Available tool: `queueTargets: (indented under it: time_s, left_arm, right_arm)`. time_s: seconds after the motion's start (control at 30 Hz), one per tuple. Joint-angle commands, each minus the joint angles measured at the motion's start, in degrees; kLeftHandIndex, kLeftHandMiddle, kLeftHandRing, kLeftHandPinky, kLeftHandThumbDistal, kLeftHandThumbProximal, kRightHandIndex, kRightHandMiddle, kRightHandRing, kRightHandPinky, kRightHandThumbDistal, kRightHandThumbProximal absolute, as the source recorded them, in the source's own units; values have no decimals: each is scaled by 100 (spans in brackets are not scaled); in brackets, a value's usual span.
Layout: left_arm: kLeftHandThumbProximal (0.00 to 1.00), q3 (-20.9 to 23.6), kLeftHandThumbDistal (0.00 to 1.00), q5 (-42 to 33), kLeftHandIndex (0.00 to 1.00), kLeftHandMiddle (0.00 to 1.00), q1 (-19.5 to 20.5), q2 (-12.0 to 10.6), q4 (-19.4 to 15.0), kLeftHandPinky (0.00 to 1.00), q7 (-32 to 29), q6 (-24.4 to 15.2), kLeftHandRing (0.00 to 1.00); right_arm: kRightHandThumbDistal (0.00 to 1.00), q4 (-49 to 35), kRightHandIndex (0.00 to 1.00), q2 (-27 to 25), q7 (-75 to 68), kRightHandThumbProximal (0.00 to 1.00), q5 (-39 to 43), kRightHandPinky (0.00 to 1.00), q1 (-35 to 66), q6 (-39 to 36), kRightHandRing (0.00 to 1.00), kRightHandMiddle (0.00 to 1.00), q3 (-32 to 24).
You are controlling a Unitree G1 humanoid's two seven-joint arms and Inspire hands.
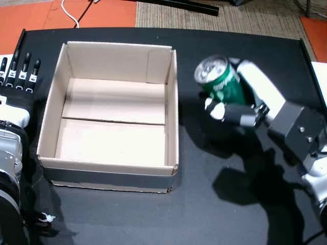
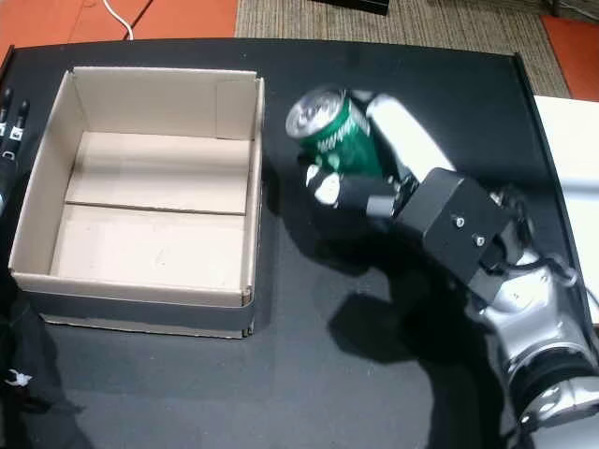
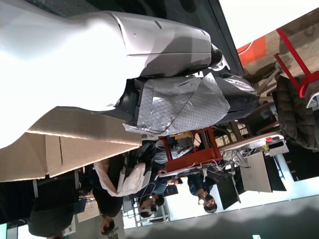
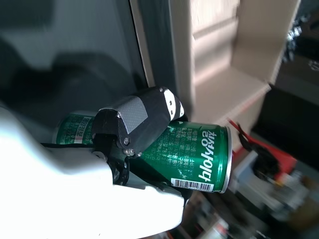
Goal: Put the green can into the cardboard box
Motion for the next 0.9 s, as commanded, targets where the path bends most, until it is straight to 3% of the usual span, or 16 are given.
queueTargets:
  time_s: [0.0,0.17,0.27,0.4,0.5,0.6,0.67,0.73,0.8,0.87]
  left_arm:
    - [100,-8,0,11,73,71,-35,-7,31,95,-54,-57,78]
    - [100,-4,0,8,72,69,-25,-11,41,93,-83,-51,75]
    - [100,-14,0,26,69,66,-45,-7,50,93,0,-43,73]
    - [100,-12,2,26,67,63,-48,-5,56,90,-5,-30,69]
    - [97,-28,2,44,64,60,-46,1,59,89,-18,-14,68]
    - [95,-26,1,39,63,58,-42,2,59,86,-61,0,66]
    - [93,-21,1,34,63,58,-51,-8,57,85,-42,-17,66]
    - [92,-26,1,39,59,56,-52,-12,56,84,-40,-27,65]
    - [91,-23,3,35,57,56,-53,-10,57,85,-38,-18,65]
    - [89,-20,4,33,58,58,-57,-10,57,86,-27,-15,67]
  right_arm:
    - [3,-201,26,-276,-498,0,-104,47,-472,-455,35,26,-5]
    - [11,-264,20,-674,-1751,0,-568,42,-1080,-990,29,21,73]
    - [1,-334,19,-925,-2500,0,-917,40,-1454,-1198,26,18,180]
    - [3,-490,11,-1241,-3514,0,-1390,36,-1919,-1217,23,14,249]
    - [8,-612,22,-1438,-4345,0,-1691,36,-2131,-1187,22,14,277]
    - [1,-676,19,-1551,-4946,0,-1751,38,-2198,-1401,22,14,222]
    - [0,-736,31,-1560,-5147,0,-1653,38,-2175,-1515,21,14,141]
    - [3,-770,35,-1521,-5165,0,-1516,36,-2145,-1629,20,12,66]
    - [6,-746,24,-1482,-5105,0,-1462,36,-2151,-1693,20,11,47]
    - [6,-688,20,-1434,-5072,0,-1474,37,-2210,-1672,20,12,65]
